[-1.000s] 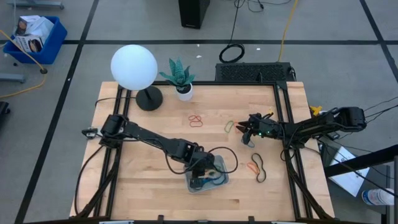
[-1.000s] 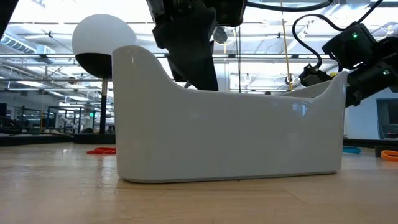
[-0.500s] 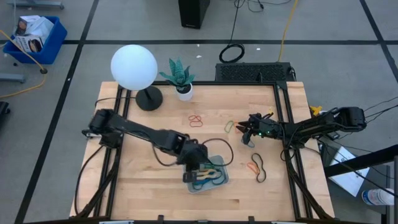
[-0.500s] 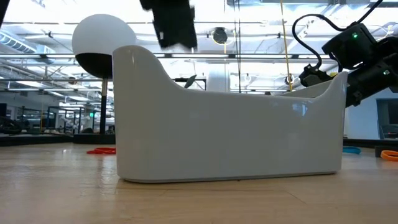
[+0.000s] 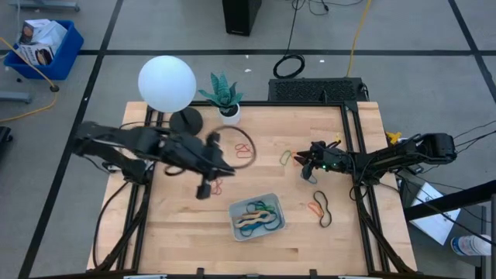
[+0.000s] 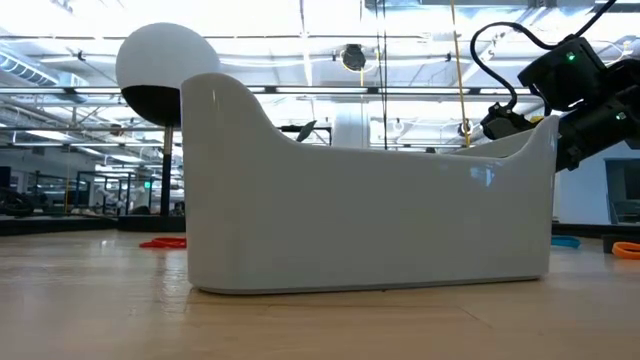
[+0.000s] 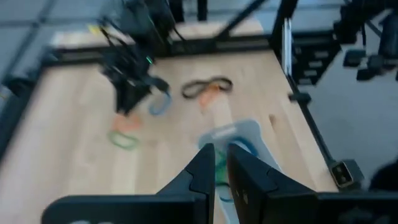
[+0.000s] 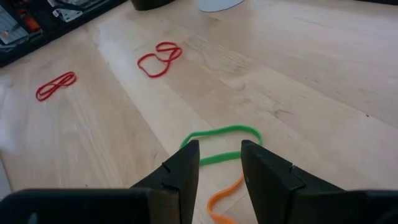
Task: Pick and place rubber bands into bin
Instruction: Put the bottom red rubber band into the gray bin
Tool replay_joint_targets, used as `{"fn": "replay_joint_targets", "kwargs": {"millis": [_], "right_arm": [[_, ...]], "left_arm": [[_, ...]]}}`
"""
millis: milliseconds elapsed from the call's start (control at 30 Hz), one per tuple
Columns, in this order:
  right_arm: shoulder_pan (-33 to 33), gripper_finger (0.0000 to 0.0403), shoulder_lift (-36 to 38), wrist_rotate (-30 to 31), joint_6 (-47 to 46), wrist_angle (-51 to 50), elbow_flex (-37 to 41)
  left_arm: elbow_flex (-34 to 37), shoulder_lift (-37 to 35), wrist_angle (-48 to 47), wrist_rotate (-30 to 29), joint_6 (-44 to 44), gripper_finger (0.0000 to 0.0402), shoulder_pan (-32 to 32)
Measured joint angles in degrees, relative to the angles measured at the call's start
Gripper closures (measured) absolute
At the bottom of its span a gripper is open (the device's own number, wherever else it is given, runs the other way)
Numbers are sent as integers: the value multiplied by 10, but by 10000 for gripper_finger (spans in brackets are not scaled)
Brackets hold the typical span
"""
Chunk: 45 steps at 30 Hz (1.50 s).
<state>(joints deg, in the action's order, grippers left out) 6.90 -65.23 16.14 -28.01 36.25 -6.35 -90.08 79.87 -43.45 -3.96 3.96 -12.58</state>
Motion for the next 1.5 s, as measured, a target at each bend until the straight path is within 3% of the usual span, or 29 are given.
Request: {"fn": "replay_joint_targets", "kwargs": {"millis": [233, 467, 633, 1200, 1300, 1500], "right_arm": [[0, 289, 0, 0, 1, 4, 0], [0, 289, 0, 1, 2, 5, 0], [0, 289, 0, 2, 2, 8, 0], [0, 289, 0, 3, 2, 25, 0], [0, 289, 0, 3, 2, 25, 0], [0, 289, 0, 3, 4, 25, 0]], "left_arm": [[0, -53, -61, -26, -16, 355, 12], [0, -56, -151, -27, -13, 355, 17], [1, -47, -209, -72, 0, 355, 20], [0, -42, -233, -93, -13, 353, 59], [1, -42, -247, -85, -10, 332, 66], [25, -42, -251, -81, -8, 248, 75]]}}
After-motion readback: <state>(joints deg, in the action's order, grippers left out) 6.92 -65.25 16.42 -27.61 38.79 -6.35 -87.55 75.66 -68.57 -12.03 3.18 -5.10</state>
